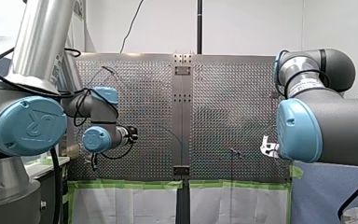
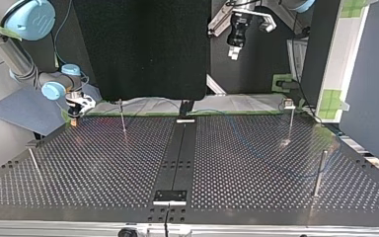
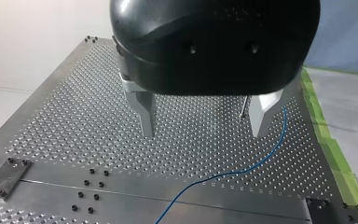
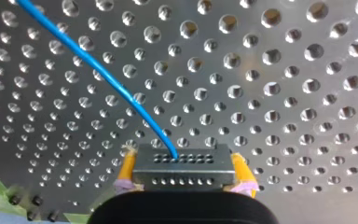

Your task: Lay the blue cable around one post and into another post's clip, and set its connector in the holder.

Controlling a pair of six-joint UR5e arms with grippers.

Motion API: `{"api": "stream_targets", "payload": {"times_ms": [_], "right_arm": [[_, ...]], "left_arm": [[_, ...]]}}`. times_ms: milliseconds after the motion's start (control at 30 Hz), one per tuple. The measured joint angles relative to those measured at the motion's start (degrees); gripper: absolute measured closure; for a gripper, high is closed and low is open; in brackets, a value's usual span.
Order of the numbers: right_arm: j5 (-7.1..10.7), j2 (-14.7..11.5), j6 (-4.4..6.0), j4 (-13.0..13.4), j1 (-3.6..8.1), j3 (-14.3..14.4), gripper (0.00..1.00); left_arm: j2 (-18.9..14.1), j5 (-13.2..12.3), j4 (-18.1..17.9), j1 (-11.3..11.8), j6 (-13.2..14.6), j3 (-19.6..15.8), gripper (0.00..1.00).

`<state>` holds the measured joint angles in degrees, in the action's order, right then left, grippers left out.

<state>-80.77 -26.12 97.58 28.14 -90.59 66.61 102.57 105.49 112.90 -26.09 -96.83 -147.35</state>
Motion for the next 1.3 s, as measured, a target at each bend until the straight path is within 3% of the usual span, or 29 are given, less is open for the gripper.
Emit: {"api": "stream_targets", "payload": {"times_ms": [267,467,567,667,767,1067,1300], "right_arm": [[0.36,-0.5,-0.42,-1.3,-0.16,0.1,1.00],[1.07,-2.7,-0.86,-1.4,-0.45,1.7,1.00],[1.33,-3.8,-0.29,-0.5,-0.50,2.8,1.00],[1.35,-5.3,1.03,0.9,-0.67,4.2,1.00],[1.23,-6.8,1.76,2.2,-1.18,5.7,1.00],[-0.01,-11.1,0.28,2.3,-4.02,10.0,1.00],[-0.86,-14.4,1.45,4.8,-5.31,13.4,1.00]], "left_arm": [[0.0,0.1,0.1,0.1,0.0,0.1,0.01],[0.0,0.3,0.3,0.1,0.0,0.1,0.01],[0.0,0.3,0.3,0.1,0.0,0.1,0.01],[0.0,0.2,0.3,0.1,0.0,0.1,0.01],[0.0,0.2,0.4,0.1,0.0,0.1,0.01],[0.0,0.1,0.9,0.0,0.0,0.0,0.01],[0.0,0.0,1.0,-0.1,0.0,0.0,0.01]]}}
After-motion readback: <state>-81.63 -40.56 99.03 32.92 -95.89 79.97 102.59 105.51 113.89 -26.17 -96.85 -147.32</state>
